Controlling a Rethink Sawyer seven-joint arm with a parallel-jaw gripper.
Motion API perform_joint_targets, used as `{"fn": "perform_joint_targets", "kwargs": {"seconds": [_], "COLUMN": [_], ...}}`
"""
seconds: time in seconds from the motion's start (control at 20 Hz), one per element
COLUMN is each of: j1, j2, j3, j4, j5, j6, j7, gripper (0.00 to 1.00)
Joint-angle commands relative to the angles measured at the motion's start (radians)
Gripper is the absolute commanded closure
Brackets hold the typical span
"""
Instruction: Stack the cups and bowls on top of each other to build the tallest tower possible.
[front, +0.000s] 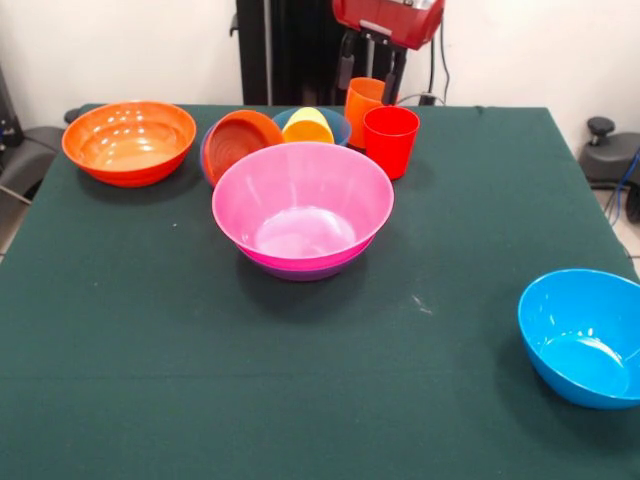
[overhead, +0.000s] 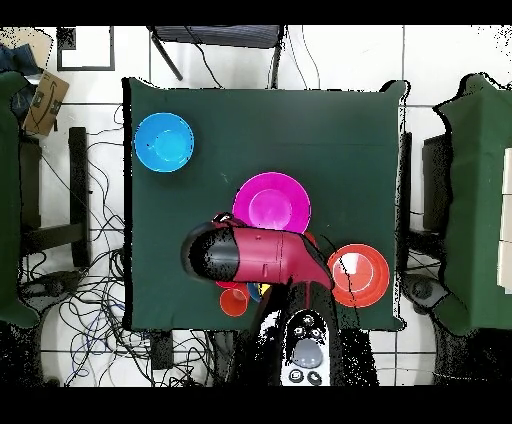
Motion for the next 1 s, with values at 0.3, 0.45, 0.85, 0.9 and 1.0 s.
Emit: {"fn": "perform_joint_targets", "kwargs": {"seconds": [0.3, 0.45, 0.85, 0.9, 1.0], "j1": [0.008, 0.014, 0.049, 0.048, 0.037], "j2": [0.086, 0.090, 0.134, 0.134, 0.133], "j3": [0.070, 0.068, 0.035, 0.041, 0.057], "j4": [-0.054, -0.063, -0.120, -0.118, -0.109], "j5": [-0.092, -0.090, -0.096, -0.088, -0.072], "j6": [-0.130, -0.118, -0.129, -0.120, -0.108], "j7": [0.009, 0.006, 0.023, 0.020, 0.015], "gripper": [0.00, 0.00, 0.00, 0.00, 0.00]}}
